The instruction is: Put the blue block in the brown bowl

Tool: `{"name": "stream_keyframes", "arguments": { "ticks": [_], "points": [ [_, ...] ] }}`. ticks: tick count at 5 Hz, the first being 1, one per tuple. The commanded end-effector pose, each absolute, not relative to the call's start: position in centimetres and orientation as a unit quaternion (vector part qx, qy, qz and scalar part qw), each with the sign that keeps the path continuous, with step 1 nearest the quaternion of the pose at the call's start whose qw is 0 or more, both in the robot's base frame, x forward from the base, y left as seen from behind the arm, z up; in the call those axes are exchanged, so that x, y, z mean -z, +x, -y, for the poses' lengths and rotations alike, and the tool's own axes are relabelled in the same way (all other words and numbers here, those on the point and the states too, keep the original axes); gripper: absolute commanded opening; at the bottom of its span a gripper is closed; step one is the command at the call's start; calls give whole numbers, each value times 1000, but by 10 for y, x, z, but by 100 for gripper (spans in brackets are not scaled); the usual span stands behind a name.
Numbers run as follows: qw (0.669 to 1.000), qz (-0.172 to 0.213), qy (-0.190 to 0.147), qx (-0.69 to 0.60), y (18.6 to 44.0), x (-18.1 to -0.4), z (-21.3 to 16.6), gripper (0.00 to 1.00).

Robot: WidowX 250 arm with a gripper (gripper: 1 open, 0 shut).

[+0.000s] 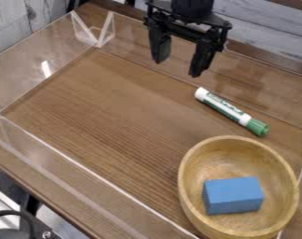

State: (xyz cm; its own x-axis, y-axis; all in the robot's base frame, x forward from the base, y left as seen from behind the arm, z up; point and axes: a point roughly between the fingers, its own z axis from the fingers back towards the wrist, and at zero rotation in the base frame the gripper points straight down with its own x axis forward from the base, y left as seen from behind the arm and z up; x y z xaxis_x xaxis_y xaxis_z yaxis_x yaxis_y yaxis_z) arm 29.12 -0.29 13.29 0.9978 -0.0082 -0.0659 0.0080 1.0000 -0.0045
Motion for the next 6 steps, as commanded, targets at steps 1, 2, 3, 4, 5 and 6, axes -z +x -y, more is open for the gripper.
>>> {"name": "stream_keyframes", "arguments": {
  "ticks": [1, 2, 3, 4, 5, 6],
  "points": [
    [998, -41, -3, 48, 284, -127, 14, 100],
    [990, -39, -4, 138, 269, -124, 36, 100],
    [972, -29, 0, 232, 253, -124, 65, 100],
    [948, -23, 3, 318, 241, -124, 88, 100],
    [928, -17, 9, 373, 232, -120, 104, 100],
    [910, -10, 15, 414, 223, -112, 113, 100]
  ]
}}
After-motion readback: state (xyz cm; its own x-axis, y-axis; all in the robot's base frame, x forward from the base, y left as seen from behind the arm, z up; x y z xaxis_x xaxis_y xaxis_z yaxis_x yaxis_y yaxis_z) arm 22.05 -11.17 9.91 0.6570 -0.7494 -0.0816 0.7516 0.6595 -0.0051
